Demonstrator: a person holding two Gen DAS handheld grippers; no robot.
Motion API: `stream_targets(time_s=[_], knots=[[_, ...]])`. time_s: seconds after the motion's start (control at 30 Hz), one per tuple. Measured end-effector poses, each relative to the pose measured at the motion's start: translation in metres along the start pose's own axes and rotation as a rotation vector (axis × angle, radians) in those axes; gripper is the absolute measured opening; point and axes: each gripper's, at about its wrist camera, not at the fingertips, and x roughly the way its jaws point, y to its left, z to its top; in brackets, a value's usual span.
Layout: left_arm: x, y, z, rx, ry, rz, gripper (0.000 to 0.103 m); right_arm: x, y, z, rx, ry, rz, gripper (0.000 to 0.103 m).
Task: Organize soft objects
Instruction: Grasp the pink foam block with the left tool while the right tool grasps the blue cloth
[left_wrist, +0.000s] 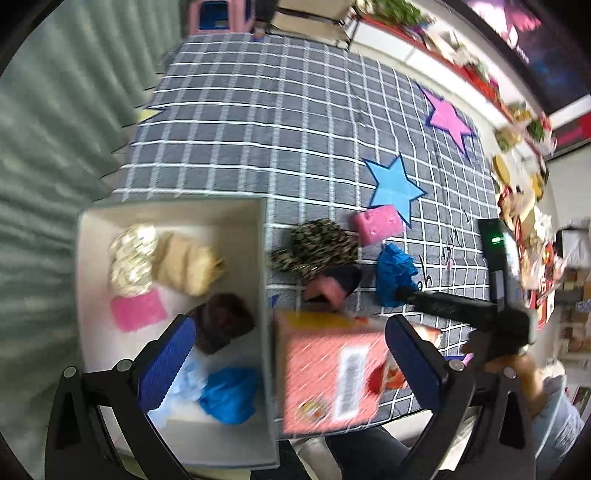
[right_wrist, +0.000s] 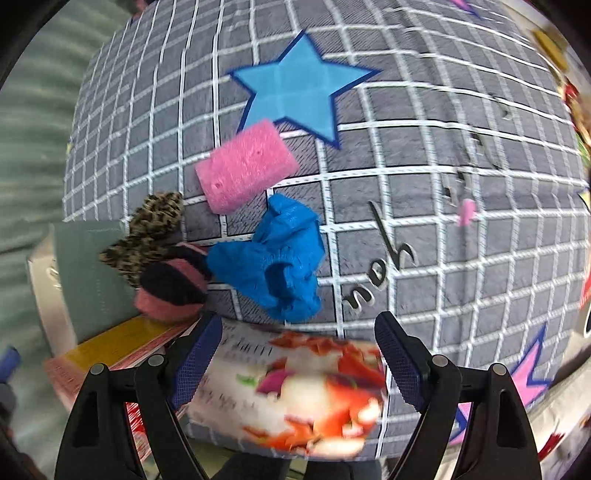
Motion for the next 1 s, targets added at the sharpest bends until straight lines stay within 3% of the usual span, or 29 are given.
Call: stream_targets(time_s=[0.2, 0.27, 0.3, 0.33, 0.37, 0.4, 0.57, 0.7, 0.77, 0.9, 1.0], knots=[[0.029, -0.035, 0.029, 0.052, 0.043, 0.049, 0.103, 0.038, 0.013, 0.011, -0.066, 0.025, -0.024, 0.086], [0.04, -0.048, 0.038, 0.064, 0.064, 0.061, 0.103, 0.049, 0.016, 0.011, -0.079, 0.04, -0.042, 0.078], [0.045, -0.052, 0.041, 0.068, 0.074, 0.063, 0.103, 0.048, 0.018, 0.01, -0.084, 0.028, -0.055, 0.07], [0.052, -0.059, 0.045, 0.068, 0.088, 0.066, 0.103, 0.045, 0.021, 0.009, -0.101, 0.005, -0.084, 0.041], [0.057, -0.064, 0.048, 0.066, 0.098, 0.071, 0.103, 0.043, 0.023, 0.009, -0.121, -0.018, -0.113, 0.022], [0.061, -0.069, 0.05, 0.062, 0.104, 0.073, 0.103, 0.039, 0.022, 0.008, -0.138, -0.038, -0.105, 0.018], [0.096, -0.102, 0.07, 0.005, 0.142, 0.072, 0.103, 0.017, -0.036, 0.001, 0.013, -0.05, 0.002, 0.018], [0.139, -0.117, 0.083, -0.149, 0.183, 0.082, 0.103, -0.004, -0.085, -0.012, 0.104, -0.068, 0.034, 0.018], [0.157, -0.123, 0.091, -0.218, 0.167, 0.118, 0.103, -0.013, -0.106, -0.016, 0.131, -0.074, 0.041, 0.018], [0.18, -0.134, 0.099, -0.232, 0.117, 0.24, 0.103, -0.026, -0.136, -0.027, 0.159, -0.084, 0.045, 0.018], [0.198, -0.136, 0.097, -0.255, 0.144, 0.281, 0.103, -0.031, -0.146, -0.034, 0.142, -0.093, 0.042, 0.018]])
